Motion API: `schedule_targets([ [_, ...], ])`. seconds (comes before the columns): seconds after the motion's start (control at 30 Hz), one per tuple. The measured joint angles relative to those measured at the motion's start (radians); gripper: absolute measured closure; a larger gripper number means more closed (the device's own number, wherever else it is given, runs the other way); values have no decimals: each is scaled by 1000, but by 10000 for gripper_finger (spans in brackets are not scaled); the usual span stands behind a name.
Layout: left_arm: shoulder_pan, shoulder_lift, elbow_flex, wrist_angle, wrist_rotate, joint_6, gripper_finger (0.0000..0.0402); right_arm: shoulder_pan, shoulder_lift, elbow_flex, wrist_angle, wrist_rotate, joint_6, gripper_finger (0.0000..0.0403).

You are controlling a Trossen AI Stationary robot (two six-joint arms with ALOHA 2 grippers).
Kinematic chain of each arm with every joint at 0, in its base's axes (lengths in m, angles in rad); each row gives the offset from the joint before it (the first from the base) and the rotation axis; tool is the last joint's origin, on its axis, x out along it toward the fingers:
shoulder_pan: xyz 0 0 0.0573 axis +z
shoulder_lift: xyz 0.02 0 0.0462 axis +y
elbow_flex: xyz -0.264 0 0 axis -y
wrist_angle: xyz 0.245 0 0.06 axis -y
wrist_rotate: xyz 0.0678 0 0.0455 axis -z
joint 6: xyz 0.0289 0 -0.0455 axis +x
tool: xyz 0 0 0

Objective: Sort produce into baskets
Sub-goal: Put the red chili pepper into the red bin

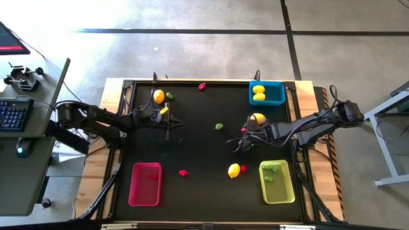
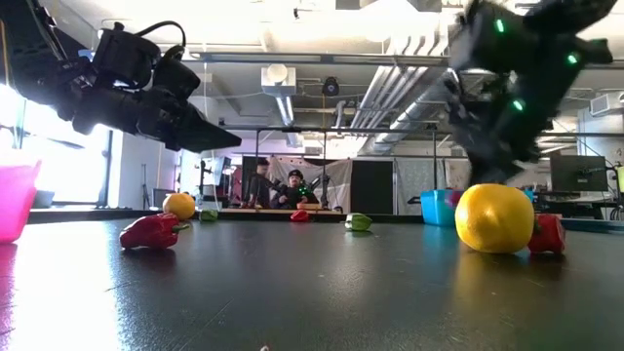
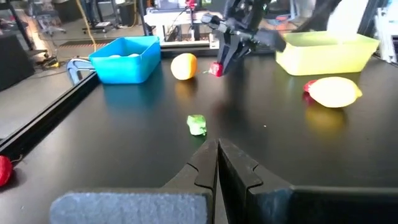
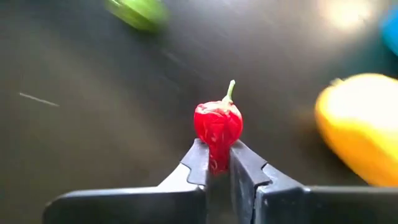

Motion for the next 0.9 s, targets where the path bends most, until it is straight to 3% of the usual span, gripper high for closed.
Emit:
schedule_targets([
  [0.2, -91, 0, 3, -3, 101, 112, 401, 24, 8, 19, 398, -101, -224, 395],
  [0.37, -207, 0, 37, -1, -32, 169, 390, 27, 79, 19, 619, -150, -322, 397],
  [0.57, -304, 0, 72, -3, -143, 221, 345, 27, 216, 18, 886, -233, -402, 397],
  [0.9, -392, 95, 142, -21, -194, 341, 282, 27, 377, 18, 1171, -347, -438, 397],
])
